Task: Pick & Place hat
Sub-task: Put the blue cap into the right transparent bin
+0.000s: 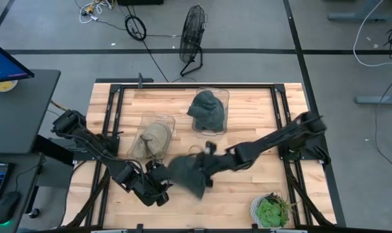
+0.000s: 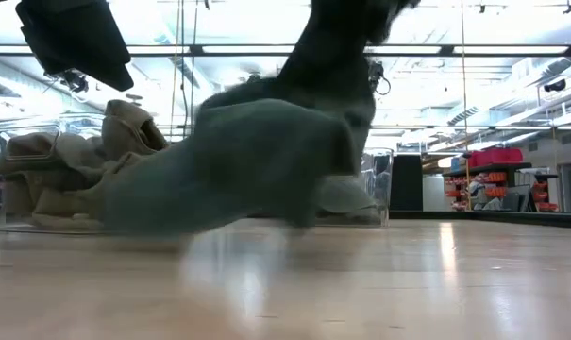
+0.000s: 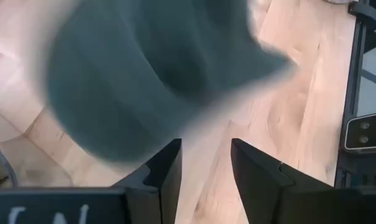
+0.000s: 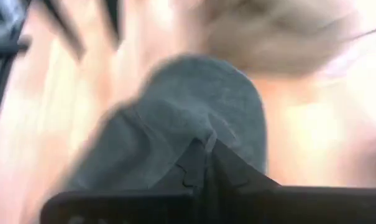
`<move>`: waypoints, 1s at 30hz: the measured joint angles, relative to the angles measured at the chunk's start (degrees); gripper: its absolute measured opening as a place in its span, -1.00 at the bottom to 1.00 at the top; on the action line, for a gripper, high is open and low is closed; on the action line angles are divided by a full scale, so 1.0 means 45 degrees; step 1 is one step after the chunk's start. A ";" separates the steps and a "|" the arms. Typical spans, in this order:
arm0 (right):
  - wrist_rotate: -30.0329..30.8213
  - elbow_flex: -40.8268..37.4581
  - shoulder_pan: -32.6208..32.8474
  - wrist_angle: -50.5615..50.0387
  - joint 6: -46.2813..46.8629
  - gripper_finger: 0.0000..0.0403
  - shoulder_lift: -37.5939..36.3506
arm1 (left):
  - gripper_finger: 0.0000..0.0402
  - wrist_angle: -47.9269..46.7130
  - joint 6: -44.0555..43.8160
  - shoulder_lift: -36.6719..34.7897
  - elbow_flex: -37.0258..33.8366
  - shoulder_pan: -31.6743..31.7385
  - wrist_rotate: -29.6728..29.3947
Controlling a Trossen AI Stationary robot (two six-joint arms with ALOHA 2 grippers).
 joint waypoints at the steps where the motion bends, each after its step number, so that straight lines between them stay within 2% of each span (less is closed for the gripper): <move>1: 0.0820 0.0000 0.0071 -0.0299 -0.0005 -0.96 -0.0580 | -0.29 -0.0007 -0.0004 0.0000 0.0000 -0.0001 -0.0061; 5: 0.5102 0.0010 0.0276 -0.1785 -0.0117 -0.93 -0.2710 | -0.29 -0.0050 -0.0009 0.0000 -0.0005 -0.0006 -0.0148; 9: 0.9843 0.0010 0.0093 -0.2949 -0.0141 -0.95 -0.4145 | -0.29 -0.0055 -0.0009 0.0000 -0.0005 -0.0006 -0.0154; 11: 1.1278 0.0015 -0.0229 -0.3568 0.0308 -0.96 -0.4538 | -0.29 -0.0064 -0.0009 0.0000 -0.0005 -0.0006 -0.0251; 15: 1.1072 0.0009 -0.1286 -0.4616 0.1852 -0.96 -0.4738 | -0.29 -0.0070 -0.0004 0.0000 -0.0005 -0.0005 -0.0430; 19: 1.0539 -0.0641 -0.2449 -0.4648 0.2882 -0.96 -0.4211 | -0.29 -0.0076 -0.0004 0.0000 -0.0005 -0.0006 -0.0498; 23: 0.8814 -0.1772 -0.3526 -0.3825 0.3930 -0.96 -0.3409 | -0.29 -0.0079 0.0001 0.0000 -0.0005 -0.0006 -0.0497; 30: 0.7478 -0.3413 -0.4421 -0.1593 0.4030 -0.93 -0.1912 | -0.29 -0.0079 -0.0003 0.0000 -0.0005 -0.0005 -0.0497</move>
